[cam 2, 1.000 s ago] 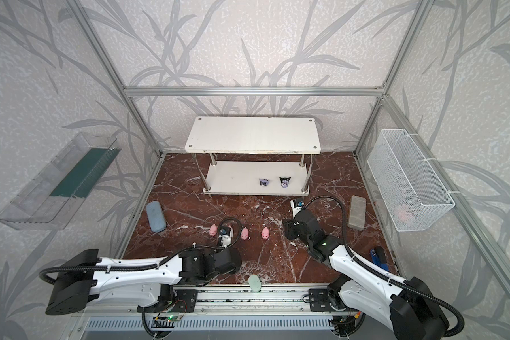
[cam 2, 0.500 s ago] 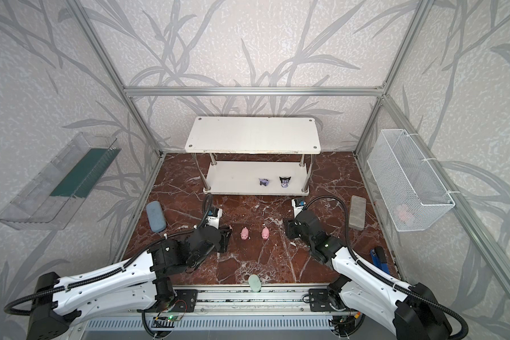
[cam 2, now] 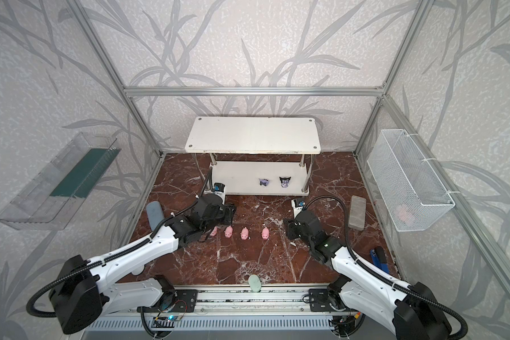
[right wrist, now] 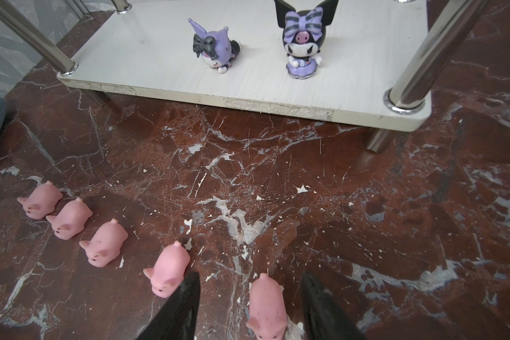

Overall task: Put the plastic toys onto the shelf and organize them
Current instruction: 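Carry the black figurine with the left gripper toward the lower shelf, then lower the black figurine onto the lower shelf and open the left gripper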

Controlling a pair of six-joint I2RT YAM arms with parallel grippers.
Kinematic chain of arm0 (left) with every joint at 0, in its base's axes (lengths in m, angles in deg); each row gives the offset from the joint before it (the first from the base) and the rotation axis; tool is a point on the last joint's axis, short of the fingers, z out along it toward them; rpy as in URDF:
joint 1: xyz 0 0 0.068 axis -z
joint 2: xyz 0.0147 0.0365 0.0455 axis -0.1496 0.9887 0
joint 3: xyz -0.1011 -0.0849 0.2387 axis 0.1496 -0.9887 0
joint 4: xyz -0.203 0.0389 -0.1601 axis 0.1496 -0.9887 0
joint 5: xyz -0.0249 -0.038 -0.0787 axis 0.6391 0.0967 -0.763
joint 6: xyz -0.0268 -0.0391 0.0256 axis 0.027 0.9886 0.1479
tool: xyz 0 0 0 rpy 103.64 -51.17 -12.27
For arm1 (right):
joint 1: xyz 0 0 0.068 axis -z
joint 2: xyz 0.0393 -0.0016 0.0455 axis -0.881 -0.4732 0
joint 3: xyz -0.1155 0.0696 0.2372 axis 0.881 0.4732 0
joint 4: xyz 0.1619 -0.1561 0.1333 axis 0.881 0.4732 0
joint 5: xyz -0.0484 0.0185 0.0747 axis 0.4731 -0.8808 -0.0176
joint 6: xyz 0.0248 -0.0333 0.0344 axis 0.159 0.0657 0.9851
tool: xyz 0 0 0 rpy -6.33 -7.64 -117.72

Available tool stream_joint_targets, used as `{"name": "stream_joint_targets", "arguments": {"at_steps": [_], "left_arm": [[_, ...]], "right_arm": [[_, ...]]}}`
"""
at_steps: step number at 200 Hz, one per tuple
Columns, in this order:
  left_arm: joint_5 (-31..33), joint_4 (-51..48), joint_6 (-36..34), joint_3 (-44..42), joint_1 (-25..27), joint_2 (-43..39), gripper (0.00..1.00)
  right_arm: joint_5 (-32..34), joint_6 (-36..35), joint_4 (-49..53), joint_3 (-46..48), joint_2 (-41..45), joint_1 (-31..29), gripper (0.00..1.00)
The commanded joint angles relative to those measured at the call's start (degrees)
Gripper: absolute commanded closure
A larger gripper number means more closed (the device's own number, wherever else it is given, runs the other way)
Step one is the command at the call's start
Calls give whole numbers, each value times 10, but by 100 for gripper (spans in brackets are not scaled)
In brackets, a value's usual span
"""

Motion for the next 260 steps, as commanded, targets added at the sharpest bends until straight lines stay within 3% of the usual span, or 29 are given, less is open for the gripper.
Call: {"name": "stream_joint_targets", "arguments": {"at_steps": [1, 98, 260], "left_arm": [[-42, 50, -48, 38, -19, 35, 66], [-45, 152, -89, 102, -54, 194, 66], [-28, 221, -144, 149, -98, 292, 66]], "right_arm": [[5, -8, -11, -12, -2, 4, 44], [0, -15, -19, -15, -11, 5, 44], [-6, -11, -54, -6, -55, 9, 44]]}}
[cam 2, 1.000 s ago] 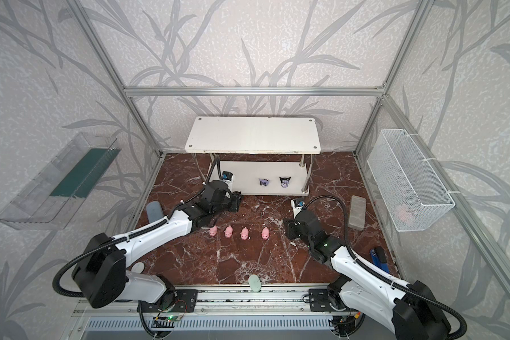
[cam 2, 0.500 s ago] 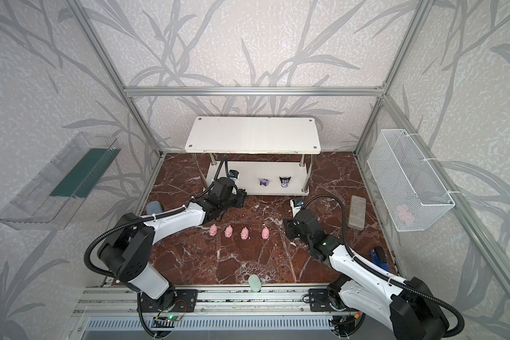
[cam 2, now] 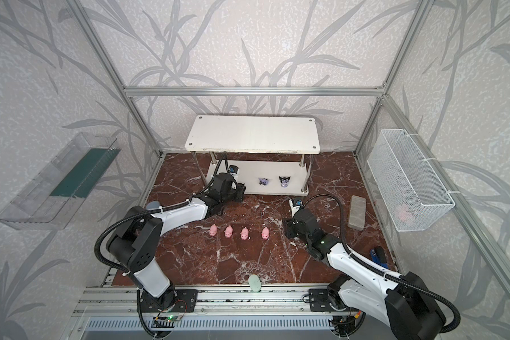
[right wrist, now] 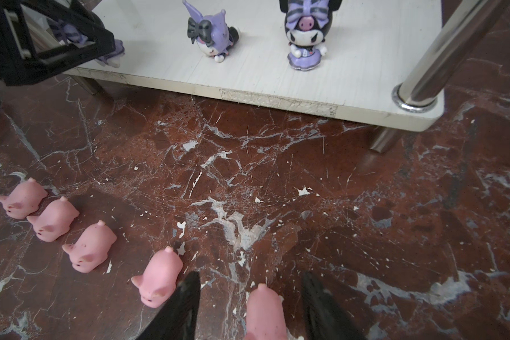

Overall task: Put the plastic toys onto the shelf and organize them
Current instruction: 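Lower the black figurine onto the lower shelf and open the left gripper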

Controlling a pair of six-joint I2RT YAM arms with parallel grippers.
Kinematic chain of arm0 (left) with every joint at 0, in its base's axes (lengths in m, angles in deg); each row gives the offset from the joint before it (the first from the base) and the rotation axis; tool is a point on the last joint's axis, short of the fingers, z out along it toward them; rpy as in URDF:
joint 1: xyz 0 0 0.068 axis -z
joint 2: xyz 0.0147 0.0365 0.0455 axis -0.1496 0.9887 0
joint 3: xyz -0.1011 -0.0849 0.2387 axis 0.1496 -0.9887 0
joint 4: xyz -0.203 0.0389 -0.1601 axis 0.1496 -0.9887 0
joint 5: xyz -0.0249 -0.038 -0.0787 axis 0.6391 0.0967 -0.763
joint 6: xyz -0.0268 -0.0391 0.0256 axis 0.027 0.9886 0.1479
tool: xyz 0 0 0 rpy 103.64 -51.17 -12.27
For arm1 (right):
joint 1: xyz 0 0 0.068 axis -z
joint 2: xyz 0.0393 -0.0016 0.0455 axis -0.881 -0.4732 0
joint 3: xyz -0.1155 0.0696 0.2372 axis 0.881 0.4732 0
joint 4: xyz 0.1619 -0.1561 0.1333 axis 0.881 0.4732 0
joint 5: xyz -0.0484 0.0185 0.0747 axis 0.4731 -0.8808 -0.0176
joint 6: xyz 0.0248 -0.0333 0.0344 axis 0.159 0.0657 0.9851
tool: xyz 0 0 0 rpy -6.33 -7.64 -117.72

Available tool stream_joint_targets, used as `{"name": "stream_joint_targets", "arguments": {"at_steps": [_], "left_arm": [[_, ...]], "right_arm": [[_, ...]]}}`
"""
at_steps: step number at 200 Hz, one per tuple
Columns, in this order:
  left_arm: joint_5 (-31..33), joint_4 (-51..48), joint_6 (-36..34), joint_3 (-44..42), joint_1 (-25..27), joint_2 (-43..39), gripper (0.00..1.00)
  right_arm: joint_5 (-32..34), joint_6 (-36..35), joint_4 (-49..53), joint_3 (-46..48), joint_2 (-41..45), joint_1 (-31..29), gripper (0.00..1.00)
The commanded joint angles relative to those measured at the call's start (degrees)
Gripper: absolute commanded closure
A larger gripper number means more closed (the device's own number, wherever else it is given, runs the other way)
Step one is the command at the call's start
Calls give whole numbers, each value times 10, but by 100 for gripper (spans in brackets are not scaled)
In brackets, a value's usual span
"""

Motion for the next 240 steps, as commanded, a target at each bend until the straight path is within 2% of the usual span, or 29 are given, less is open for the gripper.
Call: {"name": "stream_joint_targets", "arguments": {"at_steps": [1, 75, 240], "left_arm": [[14, 34, -22, 21, -6, 14, 66], [21, 86, -29, 18, -15, 49, 66], [2, 69, -35, 68, -50, 96, 65]], "right_arm": [[-2, -1, -18, -5, -7, 4, 44], [-8, 4, -31, 0, -21, 3, 44], [-17, 8, -59, -4, -66, 7, 44]]}}
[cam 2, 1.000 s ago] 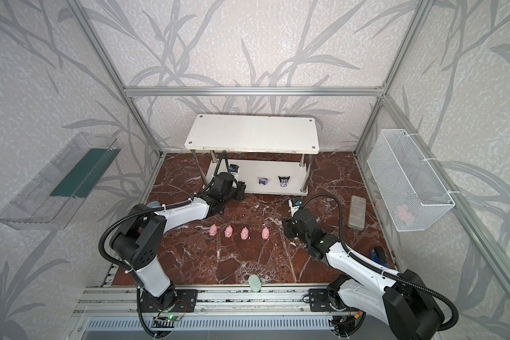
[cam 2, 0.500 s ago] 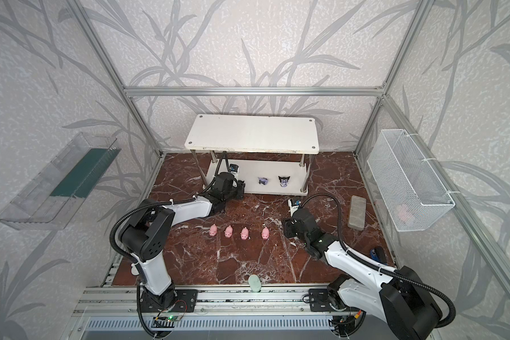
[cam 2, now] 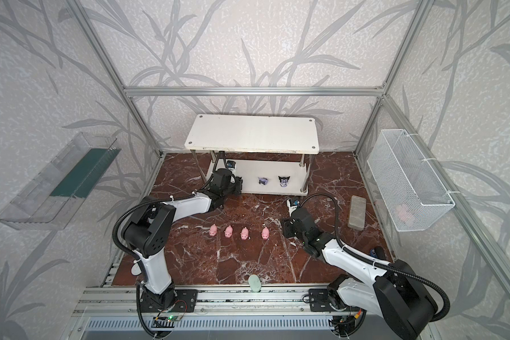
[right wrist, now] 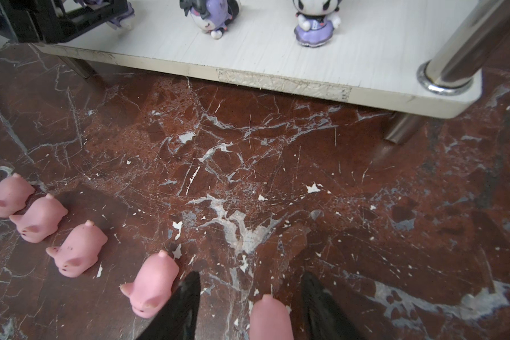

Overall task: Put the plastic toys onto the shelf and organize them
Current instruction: 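Lower the black figurine onto the lower shelf and open the left gripper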

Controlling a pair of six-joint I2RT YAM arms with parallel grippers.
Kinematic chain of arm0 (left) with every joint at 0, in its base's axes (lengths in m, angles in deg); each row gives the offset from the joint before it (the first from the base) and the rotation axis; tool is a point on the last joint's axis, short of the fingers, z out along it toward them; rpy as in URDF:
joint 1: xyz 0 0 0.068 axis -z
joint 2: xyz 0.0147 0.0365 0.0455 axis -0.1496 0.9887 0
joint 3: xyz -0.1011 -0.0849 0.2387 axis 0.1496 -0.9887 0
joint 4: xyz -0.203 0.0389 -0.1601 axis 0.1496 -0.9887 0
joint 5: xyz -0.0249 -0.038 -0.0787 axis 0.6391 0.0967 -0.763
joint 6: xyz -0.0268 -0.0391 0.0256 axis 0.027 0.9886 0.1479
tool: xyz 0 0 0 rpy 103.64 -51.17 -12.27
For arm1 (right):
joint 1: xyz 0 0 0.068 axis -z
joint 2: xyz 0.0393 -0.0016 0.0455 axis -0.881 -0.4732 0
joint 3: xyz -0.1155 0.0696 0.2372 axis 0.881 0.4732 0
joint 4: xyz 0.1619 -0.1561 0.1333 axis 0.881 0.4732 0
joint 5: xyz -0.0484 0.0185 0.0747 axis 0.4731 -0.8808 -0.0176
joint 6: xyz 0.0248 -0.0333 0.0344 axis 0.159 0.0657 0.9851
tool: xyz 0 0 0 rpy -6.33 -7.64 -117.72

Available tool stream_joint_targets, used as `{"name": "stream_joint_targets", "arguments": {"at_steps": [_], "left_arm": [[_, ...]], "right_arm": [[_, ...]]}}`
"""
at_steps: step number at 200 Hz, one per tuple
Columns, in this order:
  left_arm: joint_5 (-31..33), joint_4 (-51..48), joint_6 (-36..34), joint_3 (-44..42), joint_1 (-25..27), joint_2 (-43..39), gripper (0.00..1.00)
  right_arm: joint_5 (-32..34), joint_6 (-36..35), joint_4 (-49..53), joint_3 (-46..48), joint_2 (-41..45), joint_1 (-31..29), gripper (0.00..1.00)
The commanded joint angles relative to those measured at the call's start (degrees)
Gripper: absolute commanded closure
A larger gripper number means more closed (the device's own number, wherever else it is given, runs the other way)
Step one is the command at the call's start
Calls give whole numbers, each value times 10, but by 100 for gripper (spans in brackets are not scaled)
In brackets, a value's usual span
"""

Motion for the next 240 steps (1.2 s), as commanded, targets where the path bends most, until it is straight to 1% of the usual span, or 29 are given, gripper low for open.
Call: {"name": "stream_joint_targets", "arguments": {"at_steps": [1, 73, 148, 187, 240], "left_arm": [[-7, -1, -12, 22, -6, 7, 65], [-18, -18, -10, 29, -16, 10, 61], [-21, -33, -9, 32, -20, 13, 58], [-19, -37, -8, 29, -21, 13, 54], [-18, -32, -5, 25, -25, 9, 46]], "right_arm": [[-5, 4, -17, -4, -8, 4, 44], [-14, 5, -29, -11, -31, 6, 44], [-16, 4, -31, -11, -33, 7, 44], [-16, 4, -32, -8, -31, 8, 44], [-15, 5, -32, -7, -31, 9, 44]]}}
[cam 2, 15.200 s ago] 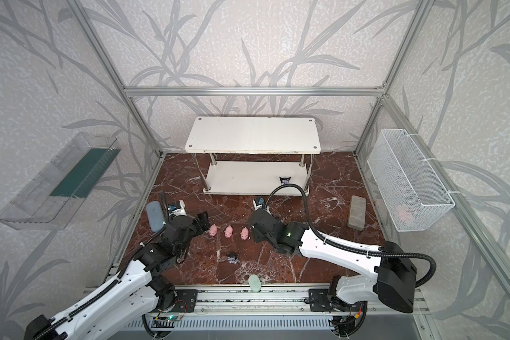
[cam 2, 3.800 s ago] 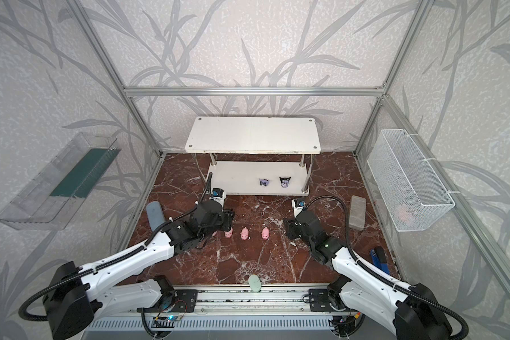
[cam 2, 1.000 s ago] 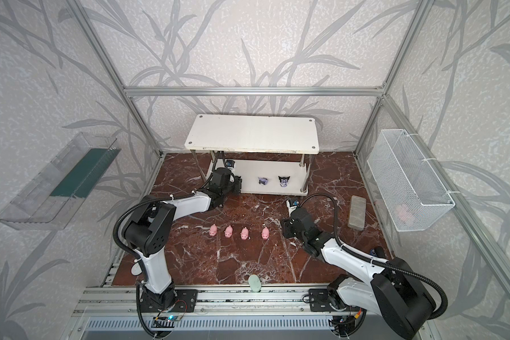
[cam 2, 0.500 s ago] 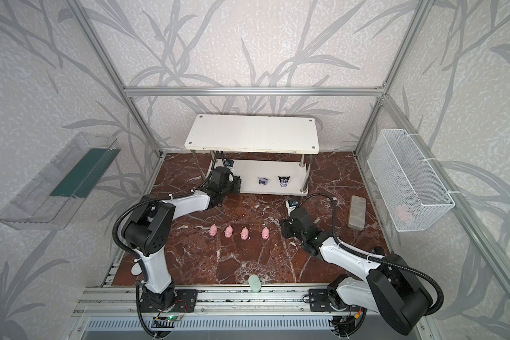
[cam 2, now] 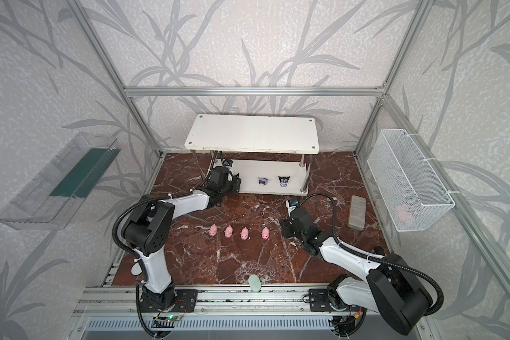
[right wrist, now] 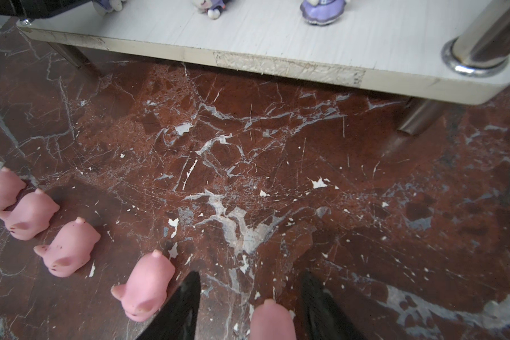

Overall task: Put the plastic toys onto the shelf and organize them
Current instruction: 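Lower the black figurine onto the lower shelf and open the left gripper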

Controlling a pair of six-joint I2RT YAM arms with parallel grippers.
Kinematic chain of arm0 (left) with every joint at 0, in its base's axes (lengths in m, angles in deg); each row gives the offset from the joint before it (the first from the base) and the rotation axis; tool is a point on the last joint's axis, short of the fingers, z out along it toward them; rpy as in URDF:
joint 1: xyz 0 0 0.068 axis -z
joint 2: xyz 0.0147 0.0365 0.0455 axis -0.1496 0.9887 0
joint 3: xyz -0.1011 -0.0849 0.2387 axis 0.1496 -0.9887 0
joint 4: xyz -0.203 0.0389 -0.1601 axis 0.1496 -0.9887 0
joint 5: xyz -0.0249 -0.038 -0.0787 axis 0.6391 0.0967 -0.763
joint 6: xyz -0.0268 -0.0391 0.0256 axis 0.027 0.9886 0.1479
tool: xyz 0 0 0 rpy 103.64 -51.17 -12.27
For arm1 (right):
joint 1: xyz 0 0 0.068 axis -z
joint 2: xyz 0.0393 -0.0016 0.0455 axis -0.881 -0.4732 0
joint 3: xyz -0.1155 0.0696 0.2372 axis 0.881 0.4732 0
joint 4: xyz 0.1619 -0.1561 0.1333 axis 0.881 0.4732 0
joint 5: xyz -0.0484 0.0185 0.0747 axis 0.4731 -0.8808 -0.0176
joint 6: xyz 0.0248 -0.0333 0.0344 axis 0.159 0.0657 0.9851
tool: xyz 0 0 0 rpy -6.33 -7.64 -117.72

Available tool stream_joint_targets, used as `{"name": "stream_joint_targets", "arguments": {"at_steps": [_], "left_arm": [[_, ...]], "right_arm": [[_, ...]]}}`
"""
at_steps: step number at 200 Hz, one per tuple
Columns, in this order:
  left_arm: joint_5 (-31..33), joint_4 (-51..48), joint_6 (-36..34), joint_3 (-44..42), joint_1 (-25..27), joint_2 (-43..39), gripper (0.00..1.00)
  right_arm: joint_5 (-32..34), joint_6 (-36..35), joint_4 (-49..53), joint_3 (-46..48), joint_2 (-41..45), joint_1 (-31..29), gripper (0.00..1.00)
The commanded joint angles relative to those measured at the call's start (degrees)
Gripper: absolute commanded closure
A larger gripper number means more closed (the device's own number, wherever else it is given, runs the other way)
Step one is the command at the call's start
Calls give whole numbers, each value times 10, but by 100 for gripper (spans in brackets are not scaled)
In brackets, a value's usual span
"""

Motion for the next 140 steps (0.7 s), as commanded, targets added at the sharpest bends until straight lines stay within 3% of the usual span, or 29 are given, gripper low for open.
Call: {"name": "stream_joint_targets", "arguments": {"at_steps": [1, 74, 140], "left_arm": [[0, -2, -7, 11, -3, 3, 46], [-1, 3, 0, -11, -3, -35, 31], [-30, 22, 26, -62, -2, -82, 27]], "right_arm": [[0, 5, -15, -7, 0, 2, 44], [-4, 7, -25, -7, -13, 3, 44], [-11, 13, -37, -8, -26, 3, 44]]}}
